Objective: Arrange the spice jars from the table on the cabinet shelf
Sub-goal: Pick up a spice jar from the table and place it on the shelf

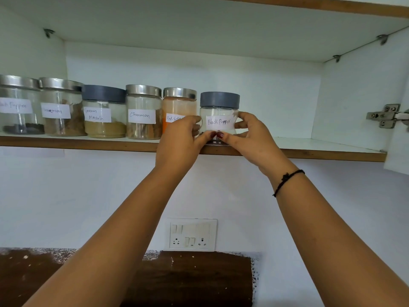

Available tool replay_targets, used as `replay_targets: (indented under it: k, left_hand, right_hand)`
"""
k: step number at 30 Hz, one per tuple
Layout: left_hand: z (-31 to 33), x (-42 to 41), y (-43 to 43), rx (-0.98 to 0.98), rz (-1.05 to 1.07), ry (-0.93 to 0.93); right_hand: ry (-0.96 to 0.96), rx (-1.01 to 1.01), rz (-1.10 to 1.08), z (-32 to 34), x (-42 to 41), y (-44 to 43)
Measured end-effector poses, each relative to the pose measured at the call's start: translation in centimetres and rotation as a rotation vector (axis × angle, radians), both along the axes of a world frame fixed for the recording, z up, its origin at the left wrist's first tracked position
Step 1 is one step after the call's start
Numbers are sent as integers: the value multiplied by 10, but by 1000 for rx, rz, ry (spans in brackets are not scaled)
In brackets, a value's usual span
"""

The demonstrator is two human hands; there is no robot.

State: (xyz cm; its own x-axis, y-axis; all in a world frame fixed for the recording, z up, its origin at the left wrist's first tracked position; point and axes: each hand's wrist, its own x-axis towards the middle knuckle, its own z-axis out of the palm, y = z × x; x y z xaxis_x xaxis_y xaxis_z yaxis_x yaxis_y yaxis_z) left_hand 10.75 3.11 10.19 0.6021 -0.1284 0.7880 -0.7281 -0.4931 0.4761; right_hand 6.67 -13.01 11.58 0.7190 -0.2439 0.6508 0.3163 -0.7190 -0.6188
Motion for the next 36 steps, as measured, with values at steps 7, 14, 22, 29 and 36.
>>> replay_targets:
  k: [7,14,22,29,36]
  left_hand:
    - [0,2,-4,-49,56,5]
    - [0,7,-5,-82,73,-9]
    - [-1,7,-5,-71,71,-26]
    - [-9,-5,0,-72,45,-107]
    - [-48,-43,2,-165,-101,-199]
  right_hand:
    - [29,-63,-85,7,7,1]
    - [51,-107,-83,12,11,3]
    - [55,-123,-90,12,18,3]
    - [-230,18,-83,-3,1,4]
    - [-563,35,-28,-55,-55,15]
